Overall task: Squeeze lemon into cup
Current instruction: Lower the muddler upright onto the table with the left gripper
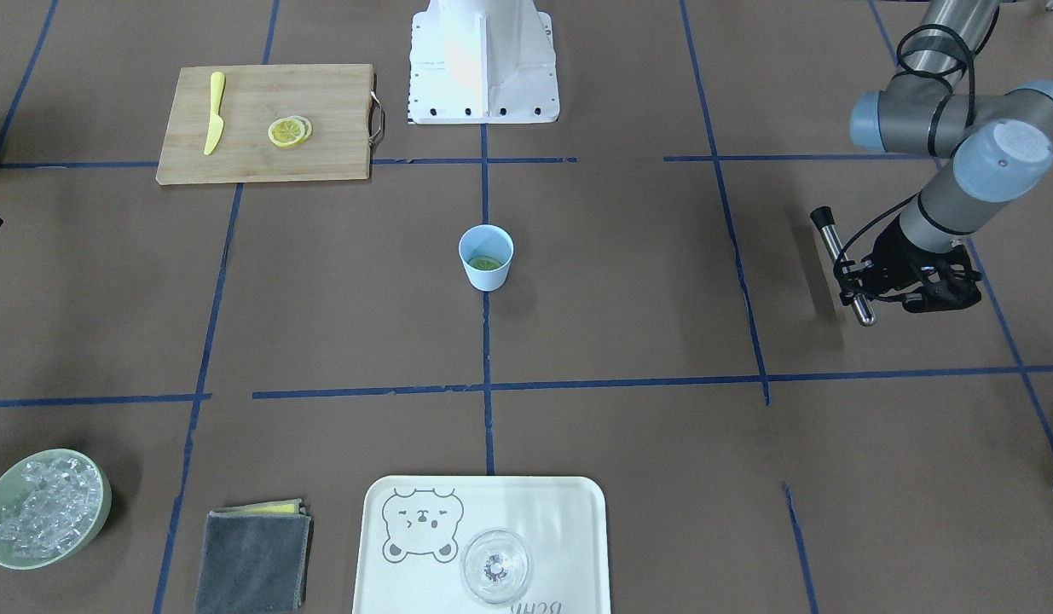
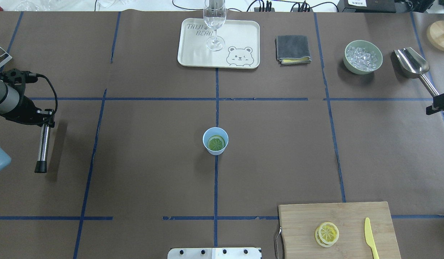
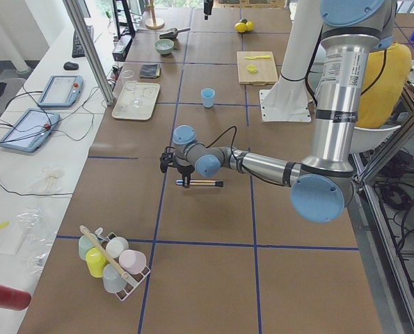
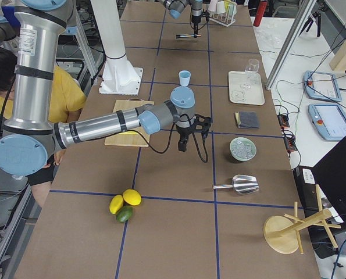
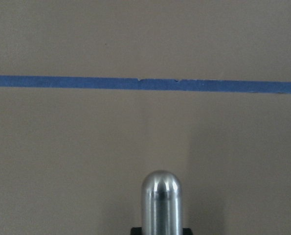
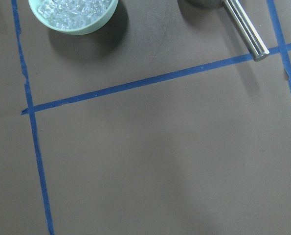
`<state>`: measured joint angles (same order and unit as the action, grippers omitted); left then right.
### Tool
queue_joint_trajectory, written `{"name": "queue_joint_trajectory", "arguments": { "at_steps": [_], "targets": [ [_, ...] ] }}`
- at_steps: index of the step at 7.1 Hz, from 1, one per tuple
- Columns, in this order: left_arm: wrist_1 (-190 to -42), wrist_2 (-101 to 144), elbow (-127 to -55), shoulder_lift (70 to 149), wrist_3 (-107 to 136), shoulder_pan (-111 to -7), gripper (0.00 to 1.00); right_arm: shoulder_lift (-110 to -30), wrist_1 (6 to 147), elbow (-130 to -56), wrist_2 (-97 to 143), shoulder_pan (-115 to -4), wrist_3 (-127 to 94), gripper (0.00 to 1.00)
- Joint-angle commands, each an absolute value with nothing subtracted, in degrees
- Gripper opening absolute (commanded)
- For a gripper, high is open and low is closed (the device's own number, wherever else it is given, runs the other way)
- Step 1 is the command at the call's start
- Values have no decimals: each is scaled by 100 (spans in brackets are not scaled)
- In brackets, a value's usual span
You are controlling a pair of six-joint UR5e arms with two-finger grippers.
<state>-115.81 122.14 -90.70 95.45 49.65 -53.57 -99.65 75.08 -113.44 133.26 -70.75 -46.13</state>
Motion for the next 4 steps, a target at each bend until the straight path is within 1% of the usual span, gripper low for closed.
{"name": "queue_joint_trajectory", "arguments": {
  "at_steps": [1, 4],
  "targets": [
    [-11575, 12234, -8921, 9571, 4460, -5353, 0, -9984, 7409, -11312, 13342, -7075, -4640, 100],
    [-11566, 12226, -8921, 9589, 4263, -5326, 0, -10011, 7409, -11276, 13333, -7075, -4641, 100]
  ]
}}
